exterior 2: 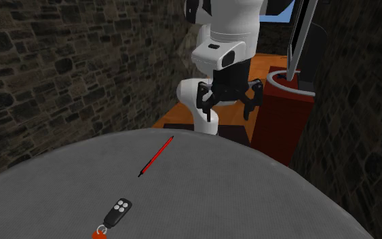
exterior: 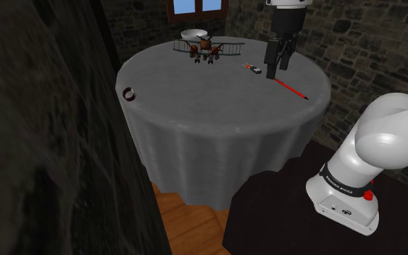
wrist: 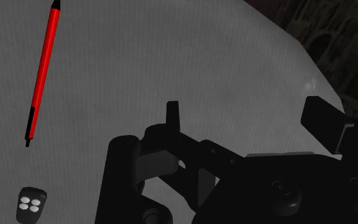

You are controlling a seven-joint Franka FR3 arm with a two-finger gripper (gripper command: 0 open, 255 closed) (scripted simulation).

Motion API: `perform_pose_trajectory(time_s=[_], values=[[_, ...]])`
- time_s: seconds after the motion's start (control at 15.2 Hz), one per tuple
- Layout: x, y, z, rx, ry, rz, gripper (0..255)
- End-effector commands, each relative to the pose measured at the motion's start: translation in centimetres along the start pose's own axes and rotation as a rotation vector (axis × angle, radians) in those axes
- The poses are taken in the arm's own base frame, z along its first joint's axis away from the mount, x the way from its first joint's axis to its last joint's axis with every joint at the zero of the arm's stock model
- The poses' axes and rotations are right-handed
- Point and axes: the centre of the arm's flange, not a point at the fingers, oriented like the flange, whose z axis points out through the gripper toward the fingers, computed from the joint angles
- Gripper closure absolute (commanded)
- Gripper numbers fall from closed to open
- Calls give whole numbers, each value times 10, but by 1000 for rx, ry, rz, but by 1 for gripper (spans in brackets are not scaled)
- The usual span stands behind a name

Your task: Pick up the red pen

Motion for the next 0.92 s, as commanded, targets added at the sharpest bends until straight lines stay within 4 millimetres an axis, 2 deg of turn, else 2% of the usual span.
perform_pose_trajectory(time_s=[0.0, 0.46, 0.86], values=[[0, 0, 0, 0, 0, 0, 0], [30, 75, 26, -30, 52, 155, 0], [48, 142, 46, -56, 96, 289, 0]])
